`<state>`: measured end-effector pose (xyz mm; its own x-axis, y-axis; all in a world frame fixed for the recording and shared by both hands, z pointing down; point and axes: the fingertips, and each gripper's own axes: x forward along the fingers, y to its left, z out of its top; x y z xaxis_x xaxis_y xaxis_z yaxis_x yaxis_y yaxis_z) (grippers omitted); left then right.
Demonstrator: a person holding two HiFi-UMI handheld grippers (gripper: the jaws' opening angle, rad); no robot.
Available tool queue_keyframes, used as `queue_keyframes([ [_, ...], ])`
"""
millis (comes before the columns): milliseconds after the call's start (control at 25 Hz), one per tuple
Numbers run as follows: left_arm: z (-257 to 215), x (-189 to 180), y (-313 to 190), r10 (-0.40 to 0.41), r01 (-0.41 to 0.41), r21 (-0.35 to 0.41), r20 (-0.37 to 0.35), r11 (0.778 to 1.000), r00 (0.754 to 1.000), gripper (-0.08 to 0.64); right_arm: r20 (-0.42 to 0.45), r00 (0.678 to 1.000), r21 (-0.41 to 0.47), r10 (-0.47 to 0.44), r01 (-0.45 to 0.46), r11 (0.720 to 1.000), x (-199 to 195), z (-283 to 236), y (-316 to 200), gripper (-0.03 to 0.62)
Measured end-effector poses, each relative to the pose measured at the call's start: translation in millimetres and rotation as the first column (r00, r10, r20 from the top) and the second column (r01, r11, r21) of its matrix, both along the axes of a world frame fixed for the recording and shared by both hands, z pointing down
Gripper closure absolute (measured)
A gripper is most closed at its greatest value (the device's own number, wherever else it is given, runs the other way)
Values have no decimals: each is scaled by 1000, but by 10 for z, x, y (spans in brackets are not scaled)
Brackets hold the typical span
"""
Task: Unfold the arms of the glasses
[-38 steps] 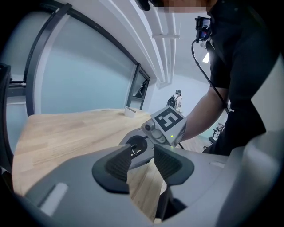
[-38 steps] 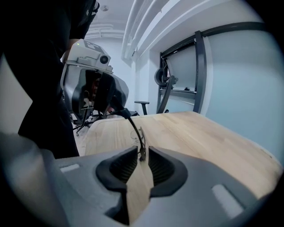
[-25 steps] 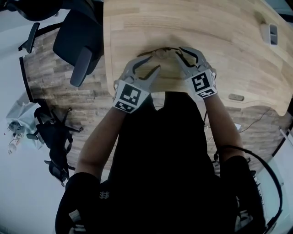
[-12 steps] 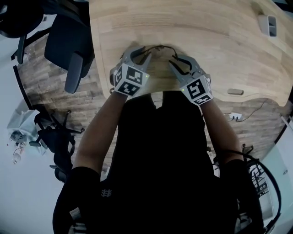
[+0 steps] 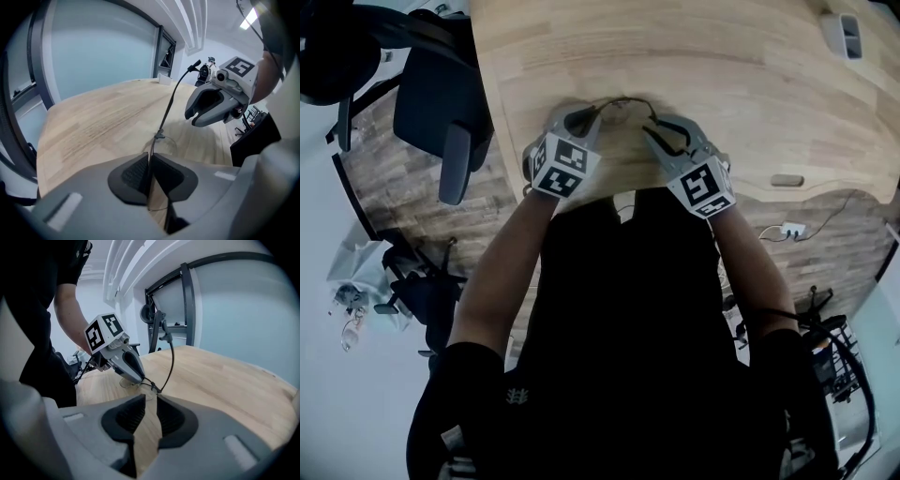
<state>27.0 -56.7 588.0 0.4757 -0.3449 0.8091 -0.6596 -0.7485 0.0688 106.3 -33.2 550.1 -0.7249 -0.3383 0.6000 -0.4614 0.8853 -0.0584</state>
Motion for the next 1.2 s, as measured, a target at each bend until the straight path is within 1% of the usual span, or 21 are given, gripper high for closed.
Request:
queue_keyframes([
  [40, -22, 3, 9, 9, -9, 7, -2, 1000, 1000, 525, 9, 1000, -6, 12, -12, 1000, -9, -19, 2, 526],
  [120, -81, 11, 34, 29, -28, 27, -11, 999, 1000, 526, 60, 997, -36, 55, -53, 998, -42, -80, -10, 526],
  [200, -150, 12, 60, 48, -47, 54, -21, 997, 999, 526, 135, 982, -90, 129, -117, 989, -76, -154, -57, 526],
  [240, -181, 9, 77, 59, -58, 66, -24, 996, 998, 526, 172, 971, -124, 168, -148, 981, -98, -182, -82, 514],
  [280, -209, 3, 98, 71, -68, 78, -28, 995, 997, 526, 202, 958, -162, 203, -172, 972, -127, -194, -100, 463],
  [320, -233, -4, 119, 81, -78, 88, -32, 993, 996, 526, 223, 947, -199, 231, -188, 962, -161, -191, -112, 430],
  [400, -271, -23, 159, 98, -94, 104, -41, 990, 994, 526, 242, 936, -251, 257, -196, 948, -246, -172, -117, 393],
  [560, -326, -69, 230, 125, -118, 122, -54, 985, 991, 526, 283, 929, -278, 237, -157, 948, -467, -211, -78, 387],
  [680, -358, -99, 271, 141, -131, 133, -64, 982, 988, 526, 308, 927, -269, 215, -132, 954, -595, -270, -61, 387],
  [880, -406, -176, 301, 138, -126, 147, -79, 981, 987, 525, 355, 916, -264, 184, -91, 960, -740, -427, 14, 387],
  [1120, -564, -223, 383, 151, -128, 189, -112, 974, 982, 462, 365, 915, -248, 171, -82, 965, -831, -577, 123, 387],
  [1200, -656, -270, 417, 148, -121, 206, -121, 971, 982, 457, 358, 920, -241, 163, -78, 967, -857, -615, 171, 387],
])
